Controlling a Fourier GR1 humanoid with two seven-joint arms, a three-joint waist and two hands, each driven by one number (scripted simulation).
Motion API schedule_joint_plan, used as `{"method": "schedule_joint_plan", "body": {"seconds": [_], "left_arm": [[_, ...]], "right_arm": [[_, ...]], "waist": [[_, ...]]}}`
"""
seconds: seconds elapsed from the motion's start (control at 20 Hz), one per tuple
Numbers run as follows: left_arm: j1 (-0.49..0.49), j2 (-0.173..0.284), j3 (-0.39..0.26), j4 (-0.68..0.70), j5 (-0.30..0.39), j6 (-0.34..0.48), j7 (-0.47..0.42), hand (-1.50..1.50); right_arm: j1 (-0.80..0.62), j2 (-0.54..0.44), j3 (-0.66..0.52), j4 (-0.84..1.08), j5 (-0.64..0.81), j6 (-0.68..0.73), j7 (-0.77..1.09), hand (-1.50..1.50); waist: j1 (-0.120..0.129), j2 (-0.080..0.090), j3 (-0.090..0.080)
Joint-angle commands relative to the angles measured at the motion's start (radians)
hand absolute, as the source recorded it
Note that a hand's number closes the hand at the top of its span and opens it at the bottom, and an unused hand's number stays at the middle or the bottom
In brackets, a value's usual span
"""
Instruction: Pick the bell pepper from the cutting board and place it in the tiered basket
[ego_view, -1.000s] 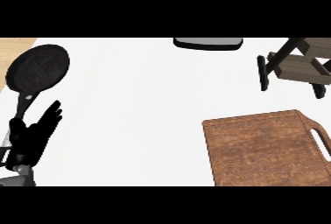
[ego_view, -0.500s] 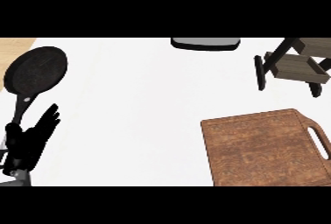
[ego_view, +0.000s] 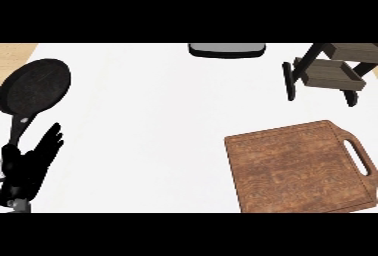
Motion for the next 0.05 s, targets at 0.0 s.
{"method": "schedule_joint_plan", "body": {"seconds": [0.0], "left_arm": [[-0.002,0.003,0.014,0.030,0.008,-0.007,-0.009,0.00]], "right_arm": [[0.081,-0.094,-0.084,0.018,-0.090,0.098,-0.087,-1.50]], "waist": [[-0.012,0.000,-0.001]]}}
